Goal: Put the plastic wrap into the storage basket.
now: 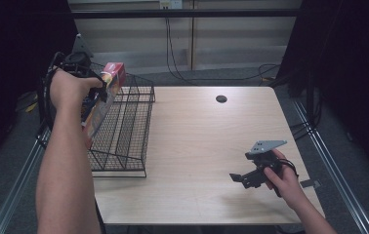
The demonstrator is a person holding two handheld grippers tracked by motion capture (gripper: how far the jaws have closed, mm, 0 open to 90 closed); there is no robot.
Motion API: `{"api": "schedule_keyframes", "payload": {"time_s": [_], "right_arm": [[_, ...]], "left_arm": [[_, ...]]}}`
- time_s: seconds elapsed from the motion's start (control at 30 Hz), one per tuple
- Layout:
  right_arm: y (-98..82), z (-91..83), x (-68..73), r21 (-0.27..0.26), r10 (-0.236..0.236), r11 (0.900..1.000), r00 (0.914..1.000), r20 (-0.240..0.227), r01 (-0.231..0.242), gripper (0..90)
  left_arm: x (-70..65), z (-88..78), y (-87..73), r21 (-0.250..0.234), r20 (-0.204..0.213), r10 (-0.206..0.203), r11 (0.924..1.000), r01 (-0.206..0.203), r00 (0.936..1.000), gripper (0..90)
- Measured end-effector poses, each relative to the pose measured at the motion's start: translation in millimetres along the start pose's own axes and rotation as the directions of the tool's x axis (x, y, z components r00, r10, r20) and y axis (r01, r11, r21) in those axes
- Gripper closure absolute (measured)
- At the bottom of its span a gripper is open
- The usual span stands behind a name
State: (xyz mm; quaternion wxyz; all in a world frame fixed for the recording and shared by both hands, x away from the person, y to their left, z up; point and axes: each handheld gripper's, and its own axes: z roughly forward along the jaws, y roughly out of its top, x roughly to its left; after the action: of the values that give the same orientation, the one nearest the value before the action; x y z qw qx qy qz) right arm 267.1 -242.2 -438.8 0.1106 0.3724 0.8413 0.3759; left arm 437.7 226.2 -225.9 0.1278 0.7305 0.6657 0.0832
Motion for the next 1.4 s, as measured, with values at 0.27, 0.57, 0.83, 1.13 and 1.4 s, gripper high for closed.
{"api": "schedule_keyframes", "payload": {"time_s": [0.27, 0.57, 0.83, 1.13, 1.4], "right_arm": [[-0.1, 0.1, 0.2, 0.0, -0.001, 1.0, 1.0, 0.001, 0.001, 2.0], [0.0, 0.8, 0.9, -0.001, -0.006, 1.0, 1.0, 0.0, 0.006, 2.0], [-0.1, 0.5, 0.6, 0.0, -0.004, 1.0, 1.0, -0.004, 0.004, 2.0], [-1.1, -1.2, -0.5, -0.005, 0.001, 1.0, 1.0, -0.001, -0.001, 2.0], [-1.0, 0.2, -0.3, -0.001, -0.004, 1.0, 1.0, 0.004, 0.004, 2.1]], "left_arm": [[11.2, 1.0, -3.1, -0.016, -0.007, -0.048, 0.9987, 0.048, 0.9988, 45.1], [23.4, 2.7, -7.0, -0.021, -0.015, -0.075, 0.997, 0.074, 0.9971, 45.1], [32.2, 3.7, -8.0, -0.026, -0.019, -0.083, 0.9962, 0.083, 0.9963, 45.0], [39.5, 9.0, -8.5, -0.029, -0.021, -0.109, 0.9937, 0.109, 0.9938, 45.0], [43.5, 15.6, -9.8, -0.026, -0.031, -0.123, 0.9922, 0.122, 0.992, 45.0]]}}
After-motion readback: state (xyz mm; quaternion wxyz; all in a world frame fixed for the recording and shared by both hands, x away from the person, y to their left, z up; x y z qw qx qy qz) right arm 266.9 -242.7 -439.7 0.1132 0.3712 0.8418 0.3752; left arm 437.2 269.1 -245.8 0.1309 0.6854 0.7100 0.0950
